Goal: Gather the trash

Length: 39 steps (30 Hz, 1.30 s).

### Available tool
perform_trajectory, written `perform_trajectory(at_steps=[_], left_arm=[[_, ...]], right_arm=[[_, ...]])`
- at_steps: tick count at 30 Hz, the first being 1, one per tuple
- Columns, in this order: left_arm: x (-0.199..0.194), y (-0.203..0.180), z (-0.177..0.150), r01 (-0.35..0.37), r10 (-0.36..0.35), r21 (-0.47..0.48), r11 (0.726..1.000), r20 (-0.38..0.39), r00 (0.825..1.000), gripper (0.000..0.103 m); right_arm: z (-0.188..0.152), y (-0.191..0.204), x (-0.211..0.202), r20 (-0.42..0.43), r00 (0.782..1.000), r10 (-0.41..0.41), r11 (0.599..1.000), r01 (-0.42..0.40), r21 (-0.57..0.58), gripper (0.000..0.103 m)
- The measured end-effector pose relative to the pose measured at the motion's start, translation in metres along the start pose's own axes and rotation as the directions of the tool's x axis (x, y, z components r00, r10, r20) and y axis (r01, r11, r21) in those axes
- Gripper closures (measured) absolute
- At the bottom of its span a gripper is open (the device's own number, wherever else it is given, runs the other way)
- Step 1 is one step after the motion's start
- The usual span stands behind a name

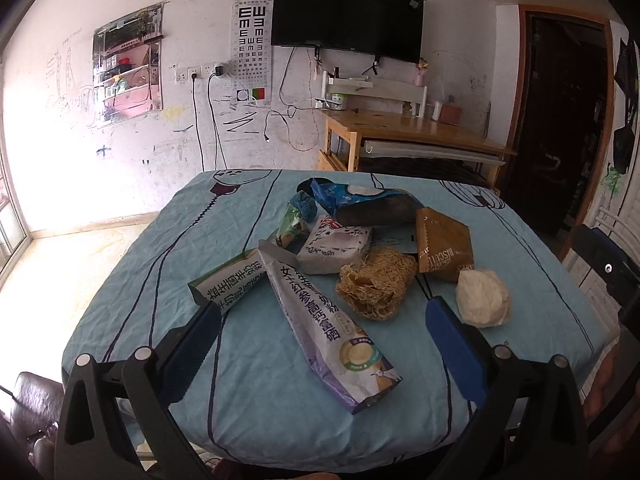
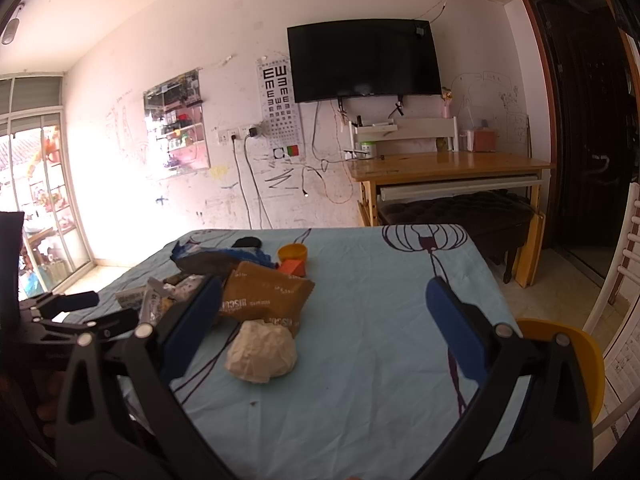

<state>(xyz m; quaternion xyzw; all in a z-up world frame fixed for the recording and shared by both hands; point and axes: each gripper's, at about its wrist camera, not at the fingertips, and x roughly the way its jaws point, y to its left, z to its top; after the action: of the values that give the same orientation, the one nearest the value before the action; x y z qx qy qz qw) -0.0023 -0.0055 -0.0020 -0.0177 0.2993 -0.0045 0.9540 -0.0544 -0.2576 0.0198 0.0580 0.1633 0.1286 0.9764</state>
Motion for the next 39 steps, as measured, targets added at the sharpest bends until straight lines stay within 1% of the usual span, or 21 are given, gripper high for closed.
perform_trajectory(at_steps=[39], left_arm=[[0.0027, -0.0022, -0.0009, 0.004, -0.004, 0.008, 1.000, -0.003, 1.000, 0.006]], right_arm=[[-0.0064, -0.0001, -0.0028, -0.005, 1.000, 0.003, 1.000, -0.003, -0.007, 0.005]])
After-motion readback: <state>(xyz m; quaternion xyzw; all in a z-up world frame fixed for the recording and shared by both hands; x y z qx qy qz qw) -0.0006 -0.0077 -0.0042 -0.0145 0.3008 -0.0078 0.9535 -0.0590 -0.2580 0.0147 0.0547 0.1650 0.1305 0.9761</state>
